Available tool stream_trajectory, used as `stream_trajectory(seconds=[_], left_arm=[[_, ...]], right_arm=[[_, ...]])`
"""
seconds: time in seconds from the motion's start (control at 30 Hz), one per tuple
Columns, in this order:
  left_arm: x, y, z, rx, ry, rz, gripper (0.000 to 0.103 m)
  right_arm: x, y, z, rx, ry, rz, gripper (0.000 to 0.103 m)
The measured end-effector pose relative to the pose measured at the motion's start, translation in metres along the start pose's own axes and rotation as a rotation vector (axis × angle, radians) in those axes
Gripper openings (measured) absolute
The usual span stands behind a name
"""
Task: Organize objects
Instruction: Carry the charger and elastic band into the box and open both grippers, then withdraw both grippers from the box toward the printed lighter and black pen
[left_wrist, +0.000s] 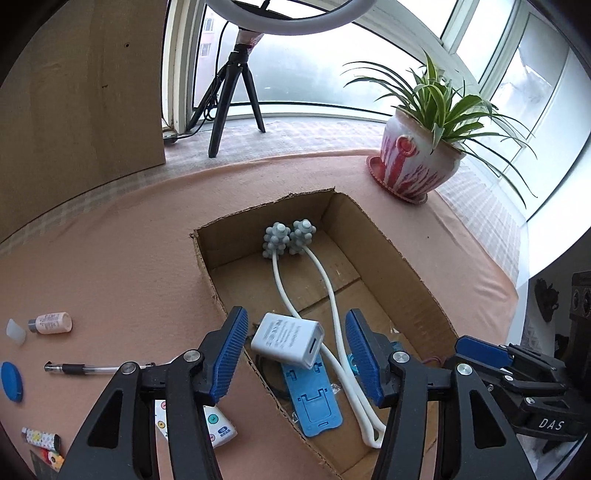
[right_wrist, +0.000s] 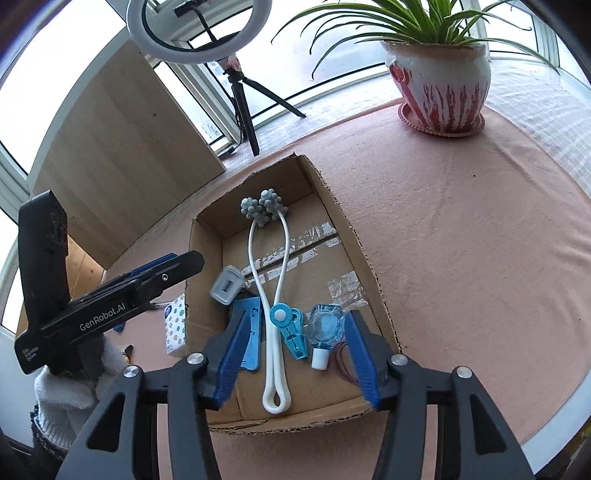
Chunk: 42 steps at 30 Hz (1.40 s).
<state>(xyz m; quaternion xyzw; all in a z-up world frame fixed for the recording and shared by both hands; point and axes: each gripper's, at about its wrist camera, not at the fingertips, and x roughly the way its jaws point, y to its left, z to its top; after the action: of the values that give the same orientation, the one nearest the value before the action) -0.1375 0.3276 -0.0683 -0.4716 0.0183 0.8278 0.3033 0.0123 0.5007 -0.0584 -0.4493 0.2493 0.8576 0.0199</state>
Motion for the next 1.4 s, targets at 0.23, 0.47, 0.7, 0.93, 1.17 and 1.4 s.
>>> stream_trajectory(seconds=[0.23, 0.47, 0.7, 0.93, 1.17, 1.4], left_arm=[[-0.018, 0.018, -0.007, -0.03, -0.011, 0.013, 0.059], [-0.041, 0.05, -0.021, -0.088, -0.018, 0.04, 0.059], [-0.074, 0.103, -0.042, -0.168, -0.03, 0.096, 0.059], [-0.109, 0.17, -0.072, -0.263, -0.04, 0.178, 0.059], [-0.138, 0.235, -0.107, -0.371, -0.037, 0.247, 0.059], [-0.148, 0.278, -0.143, -0.444, -0.009, 0.283, 0.058]], right_arm=[[0.0, 0.012, 0.0, -0.019, -0.005, 0.0, 0.049], [0.002, 0.034, -0.001, -0.074, -0.022, -0.011, 0.049], [0.007, 0.06, -0.002, -0.133, -0.048, -0.019, 0.049], [0.015, 0.085, 0.0, -0.178, -0.099, 0.015, 0.049], [0.036, 0.12, -0.001, -0.234, -0.034, 0.08, 0.049], [0.066, 0.156, -0.019, -0.287, 0.106, 0.133, 0.049]])
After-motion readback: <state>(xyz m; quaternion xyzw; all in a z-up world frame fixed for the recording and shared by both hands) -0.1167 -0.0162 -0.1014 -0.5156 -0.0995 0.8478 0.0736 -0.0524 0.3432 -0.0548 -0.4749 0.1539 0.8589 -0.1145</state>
